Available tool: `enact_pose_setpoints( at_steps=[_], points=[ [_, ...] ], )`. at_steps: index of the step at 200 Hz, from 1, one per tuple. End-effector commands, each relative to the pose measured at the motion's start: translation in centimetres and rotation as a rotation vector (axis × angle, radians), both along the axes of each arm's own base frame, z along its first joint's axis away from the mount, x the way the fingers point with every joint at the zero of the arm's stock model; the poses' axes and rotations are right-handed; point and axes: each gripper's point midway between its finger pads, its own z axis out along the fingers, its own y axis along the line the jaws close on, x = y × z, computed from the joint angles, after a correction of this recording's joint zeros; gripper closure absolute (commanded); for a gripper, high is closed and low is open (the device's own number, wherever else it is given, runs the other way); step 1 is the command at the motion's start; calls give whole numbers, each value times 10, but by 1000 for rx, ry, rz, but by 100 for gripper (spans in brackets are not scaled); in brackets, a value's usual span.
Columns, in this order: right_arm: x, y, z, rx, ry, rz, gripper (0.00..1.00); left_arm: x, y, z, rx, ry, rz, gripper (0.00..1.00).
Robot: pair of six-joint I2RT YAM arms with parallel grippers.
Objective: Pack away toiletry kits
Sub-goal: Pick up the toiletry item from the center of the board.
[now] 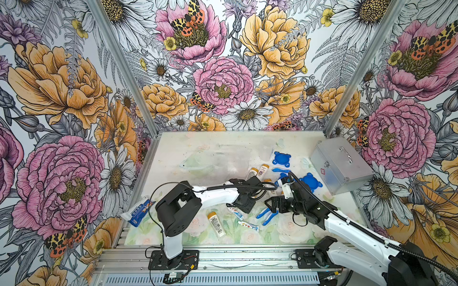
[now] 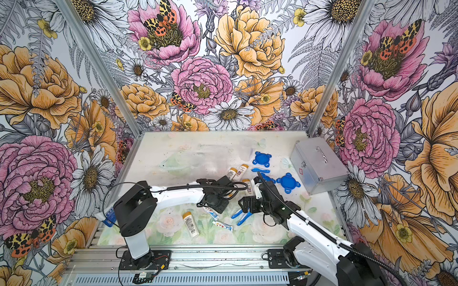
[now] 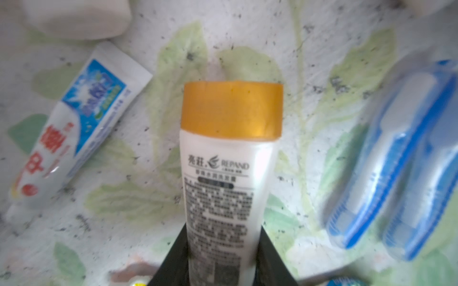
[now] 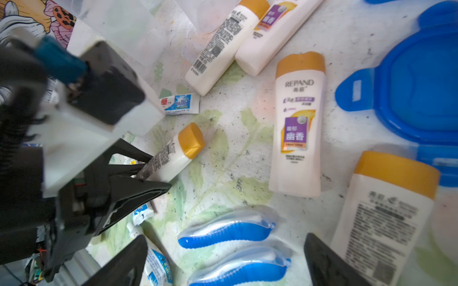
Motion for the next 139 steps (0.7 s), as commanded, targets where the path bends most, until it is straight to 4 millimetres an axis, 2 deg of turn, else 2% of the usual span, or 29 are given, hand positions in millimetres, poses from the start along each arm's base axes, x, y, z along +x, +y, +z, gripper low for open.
enact_pose_setpoints(
  at_steps=[1,24,38,56,76,100,139],
  points=[
    [18,29,38,144,-39,42,4,12,-17,44,-173,-147,-14,75],
    [34,55,59,295,-46,58,10,6,-18,67,-260,-236,-40,75],
    [43,70,67,371,-45,65,12,3,-14,73,-268,-278,-47,76],
    [50,87,70,386,-50,84,13,0,-10,78,-279,-321,-56,76],
    [54,107,71,403,-44,113,18,-2,-6,83,-296,-354,-53,76],
    [54,125,64,434,-19,130,31,1,2,88,-297,-393,-30,76],
    [46,137,56,440,9,152,45,8,9,85,-269,-419,14,75]
  ],
)
